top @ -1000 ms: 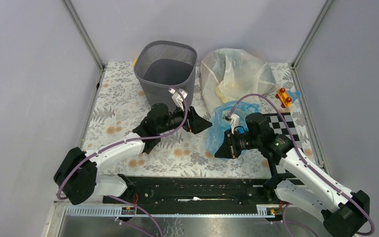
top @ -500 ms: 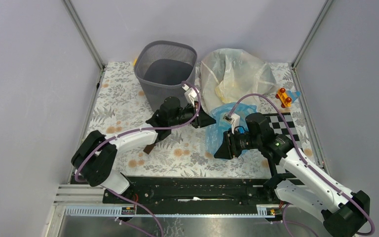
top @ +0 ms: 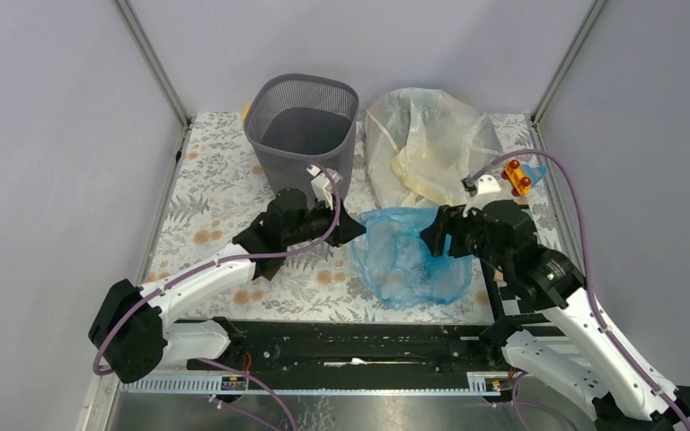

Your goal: Put the trash bags into the trash bin

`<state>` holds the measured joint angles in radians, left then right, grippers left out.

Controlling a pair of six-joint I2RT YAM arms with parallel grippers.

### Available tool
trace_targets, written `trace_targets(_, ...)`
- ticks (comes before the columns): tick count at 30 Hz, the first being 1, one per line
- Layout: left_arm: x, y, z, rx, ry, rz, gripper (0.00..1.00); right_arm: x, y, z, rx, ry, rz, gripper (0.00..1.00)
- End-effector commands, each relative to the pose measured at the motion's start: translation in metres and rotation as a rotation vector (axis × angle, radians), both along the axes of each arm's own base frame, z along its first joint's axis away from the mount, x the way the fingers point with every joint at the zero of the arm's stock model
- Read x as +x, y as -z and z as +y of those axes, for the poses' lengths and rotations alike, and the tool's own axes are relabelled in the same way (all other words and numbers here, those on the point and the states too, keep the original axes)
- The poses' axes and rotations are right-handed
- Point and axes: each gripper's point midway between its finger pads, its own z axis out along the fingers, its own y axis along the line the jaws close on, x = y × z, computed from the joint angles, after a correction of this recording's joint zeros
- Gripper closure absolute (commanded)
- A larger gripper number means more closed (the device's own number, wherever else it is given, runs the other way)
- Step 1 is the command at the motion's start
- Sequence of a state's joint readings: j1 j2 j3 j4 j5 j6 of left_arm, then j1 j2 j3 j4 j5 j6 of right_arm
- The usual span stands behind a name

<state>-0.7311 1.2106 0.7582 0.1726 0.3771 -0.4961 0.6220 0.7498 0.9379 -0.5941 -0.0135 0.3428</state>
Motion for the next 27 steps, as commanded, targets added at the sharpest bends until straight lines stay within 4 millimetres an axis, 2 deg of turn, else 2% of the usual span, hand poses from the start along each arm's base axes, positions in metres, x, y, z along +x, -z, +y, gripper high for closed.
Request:
trace_targets(1, 0.011, 0.016, 0.022, 0.093, -0.116, -0.003, 1.00, 0.023, 0.003, -0.061, -0.153, 0.341, -0.056, 0.27)
trace_targets(3, 0.019, 0.021, 0.033, 0.140, -0.192, 0.011, 1.00, 0.020, 0.011, -0.053, -0.141, 0.300, -0.035, 0.25)
trace_targets(8, 0.040, 0.045, 0.066, 0.275, -0.403, 0.038, 1.00, -0.003, 0.039, -0.001, -0.050, -0.004, 0.071, 0.23)
trace_targets(11, 0.048, 0.054, 0.077, 0.301, -0.472, 0.046, 1.00, -0.009, 0.062, 0.014, -0.048, -0.079, 0.147, 0.23)
trace_targets(15, 0.051, 0.060, 0.080, 0.305, -0.502, 0.052, 1.00, -0.018, 0.083, 0.029, -0.039, -0.163, 0.235, 0.24)
trace_targets(19, 0.054, 0.061, 0.084, 0.319, -0.519, 0.053, 1.00, -0.029, 0.088, 0.038, -0.014, -0.229, 0.287, 0.29)
trace_targets(27, 0.058, 0.058, 0.087, 0.333, -0.534, 0.050, 1.00, -0.066, 0.075, 0.066, 0.168, -0.428, 0.382, 0.44)
